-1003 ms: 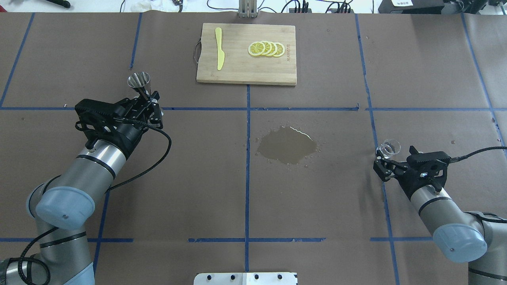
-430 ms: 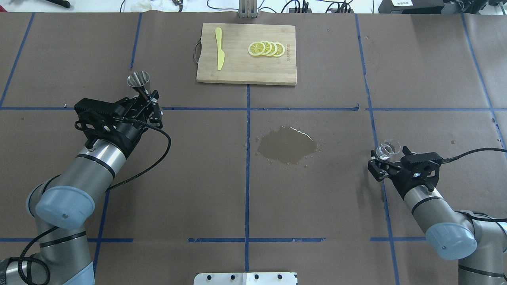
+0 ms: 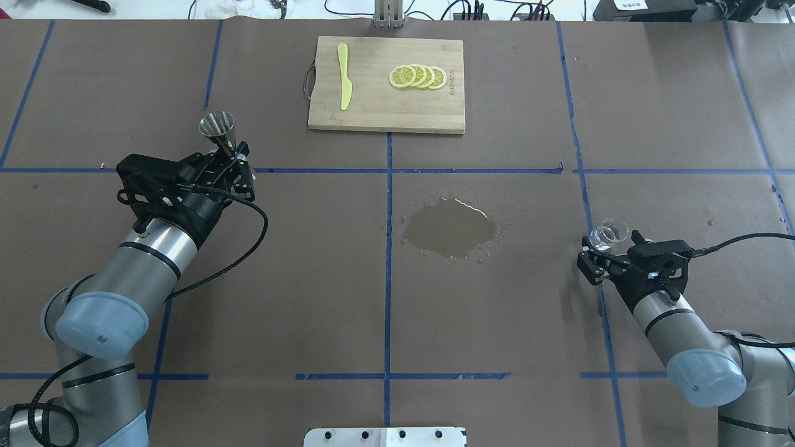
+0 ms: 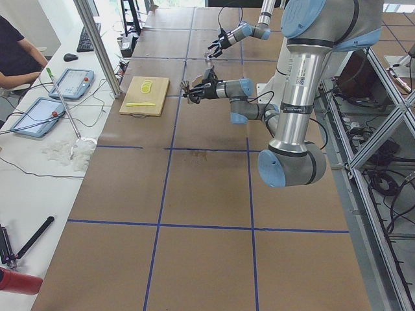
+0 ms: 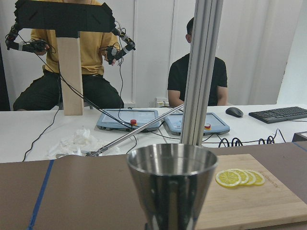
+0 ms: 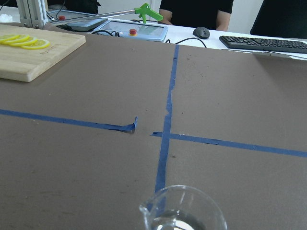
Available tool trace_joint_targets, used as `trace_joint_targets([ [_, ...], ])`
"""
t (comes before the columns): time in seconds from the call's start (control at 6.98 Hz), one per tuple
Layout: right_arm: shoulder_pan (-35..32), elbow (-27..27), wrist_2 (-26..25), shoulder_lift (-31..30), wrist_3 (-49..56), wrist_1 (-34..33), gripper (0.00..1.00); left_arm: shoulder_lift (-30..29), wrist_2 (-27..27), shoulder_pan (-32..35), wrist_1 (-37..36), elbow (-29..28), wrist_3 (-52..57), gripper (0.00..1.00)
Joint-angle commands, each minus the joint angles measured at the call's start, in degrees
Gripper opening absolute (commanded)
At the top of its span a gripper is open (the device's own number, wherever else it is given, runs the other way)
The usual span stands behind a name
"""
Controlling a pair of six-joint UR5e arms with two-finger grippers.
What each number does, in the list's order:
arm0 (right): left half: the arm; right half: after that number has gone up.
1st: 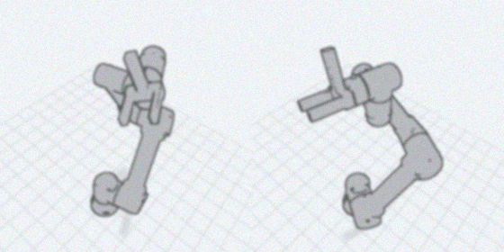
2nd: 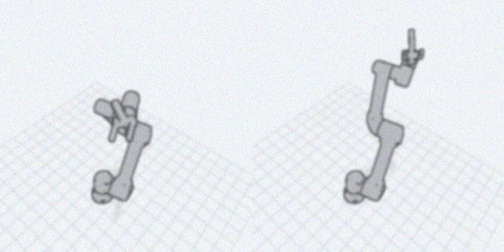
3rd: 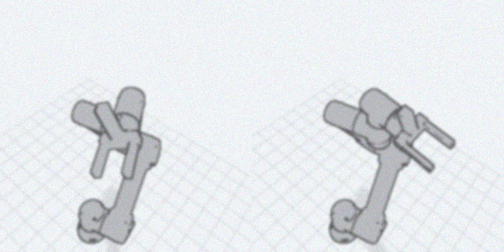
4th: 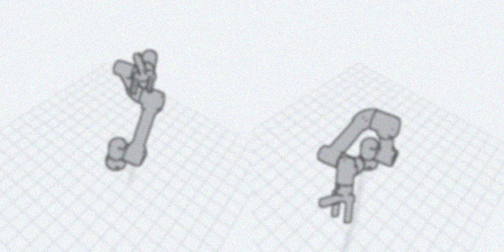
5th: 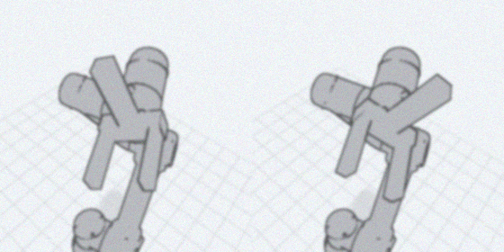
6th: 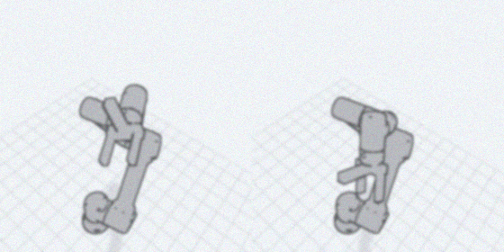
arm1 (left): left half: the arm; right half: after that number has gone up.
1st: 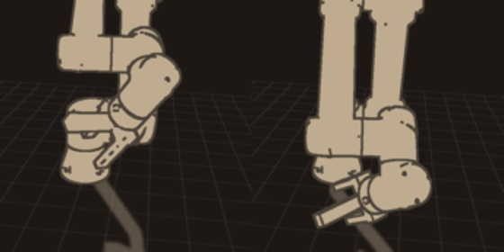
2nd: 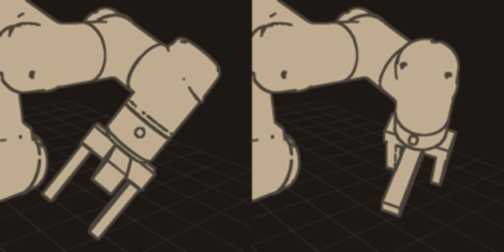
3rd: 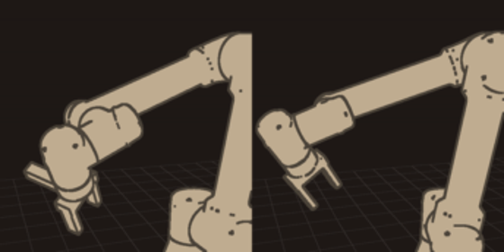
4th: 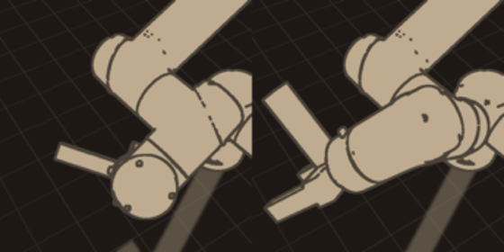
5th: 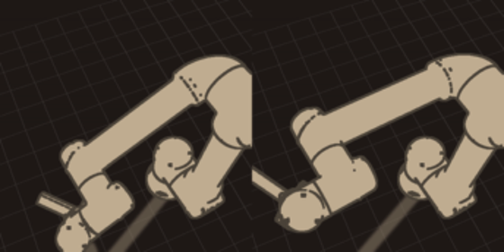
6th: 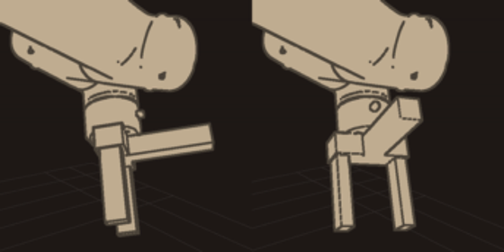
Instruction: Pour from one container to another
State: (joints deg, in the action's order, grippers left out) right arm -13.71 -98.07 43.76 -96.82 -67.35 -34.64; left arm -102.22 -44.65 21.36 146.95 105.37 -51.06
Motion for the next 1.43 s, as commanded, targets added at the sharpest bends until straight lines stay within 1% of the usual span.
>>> trace_joint_targets([
  [0.0,0.0,0.7,0.0,0.7,0.1,0.0,1.00,0.0,0.0,0.0,0.0,0.0,0.1,0.00],
  [0.57,-1.6,2.0,0.2,0.9,0.3,-0.1,0.99,0.1,0.0,-0.1,0.0,-0.7,0.3,0.00],
  [0.86,-2.5,4.2,0.4,3.6,0.6,-0.1,0.99,0.1,0.0,-0.1,-0.1,-0.7,0.3,0.00],
  [1.0,-2.6,4.2,0.4,3.7,0.7,0.0,0.99,0.1,0.0,-0.1,-0.1,-0.7,0.3,0.00],
  [1.29,-2.7,4.2,0.5,3.6,0.7,0.4,0.96,0.1,0.0,-0.1,-0.1,-0.6,0.3,0.00],
])
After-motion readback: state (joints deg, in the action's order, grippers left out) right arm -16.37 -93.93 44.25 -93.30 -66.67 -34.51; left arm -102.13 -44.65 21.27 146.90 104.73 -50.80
